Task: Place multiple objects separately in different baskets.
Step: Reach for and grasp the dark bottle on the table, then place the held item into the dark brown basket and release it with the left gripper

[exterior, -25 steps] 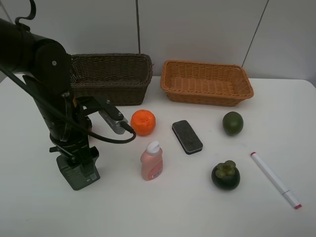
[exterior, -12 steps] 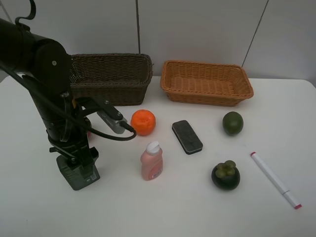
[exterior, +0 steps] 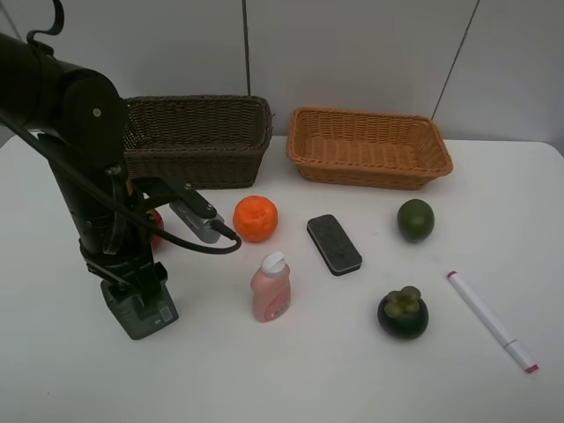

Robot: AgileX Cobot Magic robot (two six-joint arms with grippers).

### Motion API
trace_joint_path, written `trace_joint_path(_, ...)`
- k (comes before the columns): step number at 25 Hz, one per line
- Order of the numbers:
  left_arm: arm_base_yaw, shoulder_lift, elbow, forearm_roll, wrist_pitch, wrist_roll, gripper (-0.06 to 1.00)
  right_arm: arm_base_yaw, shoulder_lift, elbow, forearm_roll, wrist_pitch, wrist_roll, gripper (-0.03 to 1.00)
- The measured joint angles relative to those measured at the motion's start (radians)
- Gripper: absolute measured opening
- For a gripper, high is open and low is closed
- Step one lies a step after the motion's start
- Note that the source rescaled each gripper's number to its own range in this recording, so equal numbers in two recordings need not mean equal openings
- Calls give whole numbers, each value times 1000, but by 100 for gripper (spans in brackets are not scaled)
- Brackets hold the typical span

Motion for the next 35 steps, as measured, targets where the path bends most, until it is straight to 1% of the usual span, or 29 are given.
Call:
trace_joint_path(2,0,0,0,-1,3,-8,22,0,0,0,0,0,0,99)
trace_joint_path(3,0,0,0,0,4,-19,13,0,0,0,0,0,0,99)
trace_joint_path(9,0,0,-3,0,4,-82,13,0,0,0,0,0,0,99)
trace_joint_path(11,0,-6,-17,0,25,-135,13,0,0,0,0,0,0,99)
trace_joint_path(13,0,-27,-57,-7,69,-195,13,0,0,0,0,0,0,99)
trace_joint_path(15,0,-53,-130,-19,123,-251,13,0,0,0,0,0,0,99)
trace_joint_path(18,0,-87,-275,-23,203,-335,13,0,0,0,0,0,0,99)
trace_joint_path(20,2,-92,-400,-21,236,-373,13,0,0,0,0,0,0,99)
trace_joint_path(22,12,-86,-512,-20,243,-403,13,0,0,0,0,0,0,99)
trace_joint_path(26,78,-17,-719,-19,242,-418,13,0,0,0,0,0,0,99)
trace_joint_path(28,122,44,-792,-15,230,-421,13,0,0,0,0,0,0,99)
trace_joint_path(30,159,120,-853,-14,194,-421,13,0,0,0,0,0,0,99)
trace_joint_path(35,242,283,-938,-18,35,-421,13,0,0,0,0,0,0,99)
